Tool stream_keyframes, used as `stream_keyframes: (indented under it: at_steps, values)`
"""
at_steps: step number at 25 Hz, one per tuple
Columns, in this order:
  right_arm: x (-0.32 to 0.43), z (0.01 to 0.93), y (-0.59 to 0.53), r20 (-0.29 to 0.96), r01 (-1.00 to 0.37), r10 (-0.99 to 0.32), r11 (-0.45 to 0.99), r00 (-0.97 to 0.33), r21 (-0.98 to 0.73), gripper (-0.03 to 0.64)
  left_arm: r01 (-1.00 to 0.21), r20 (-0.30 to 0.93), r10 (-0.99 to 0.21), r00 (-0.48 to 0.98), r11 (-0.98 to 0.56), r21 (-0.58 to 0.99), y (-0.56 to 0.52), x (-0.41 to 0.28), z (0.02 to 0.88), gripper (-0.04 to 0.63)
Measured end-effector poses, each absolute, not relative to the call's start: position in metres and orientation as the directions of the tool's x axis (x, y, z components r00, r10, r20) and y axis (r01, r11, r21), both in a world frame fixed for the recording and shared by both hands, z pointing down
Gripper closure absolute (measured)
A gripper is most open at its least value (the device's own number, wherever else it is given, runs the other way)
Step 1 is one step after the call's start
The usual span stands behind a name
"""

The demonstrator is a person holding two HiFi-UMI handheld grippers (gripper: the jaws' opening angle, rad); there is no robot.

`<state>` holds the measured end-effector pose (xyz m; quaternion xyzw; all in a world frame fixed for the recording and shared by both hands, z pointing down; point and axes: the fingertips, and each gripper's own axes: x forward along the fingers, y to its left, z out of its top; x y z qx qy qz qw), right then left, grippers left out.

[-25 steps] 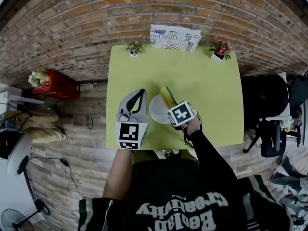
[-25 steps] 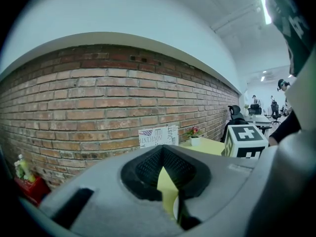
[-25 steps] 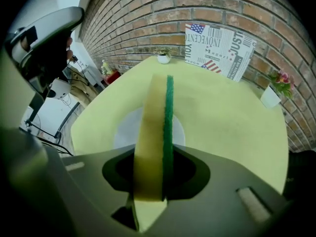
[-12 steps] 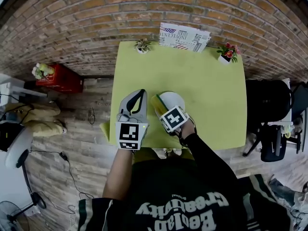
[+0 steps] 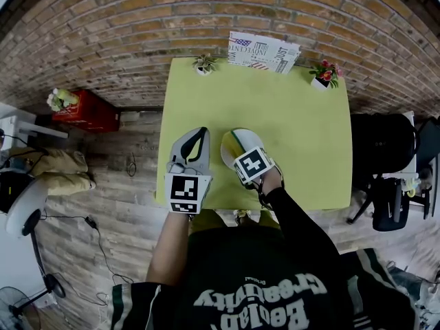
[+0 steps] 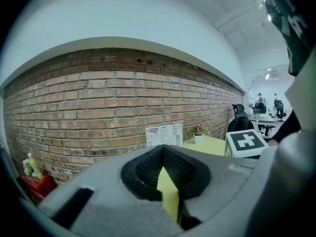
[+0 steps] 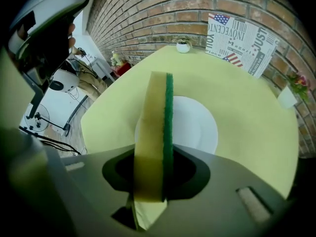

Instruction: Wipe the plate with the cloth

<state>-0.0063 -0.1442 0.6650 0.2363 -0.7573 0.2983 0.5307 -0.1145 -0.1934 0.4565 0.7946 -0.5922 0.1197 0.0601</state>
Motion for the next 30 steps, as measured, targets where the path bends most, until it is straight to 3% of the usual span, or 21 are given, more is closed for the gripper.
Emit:
stream_keyframes:
  at_steps: [30]
  values:
    - [0.107, 0.665, -0.153, 0.960, -0.779, -0.113, 0.612, -0.258, -0.137, 0.480, -0.945, 0.227, -0.927, 0.298, -0.319, -0.065, -0.186, -0.038, 0.440, 0.588]
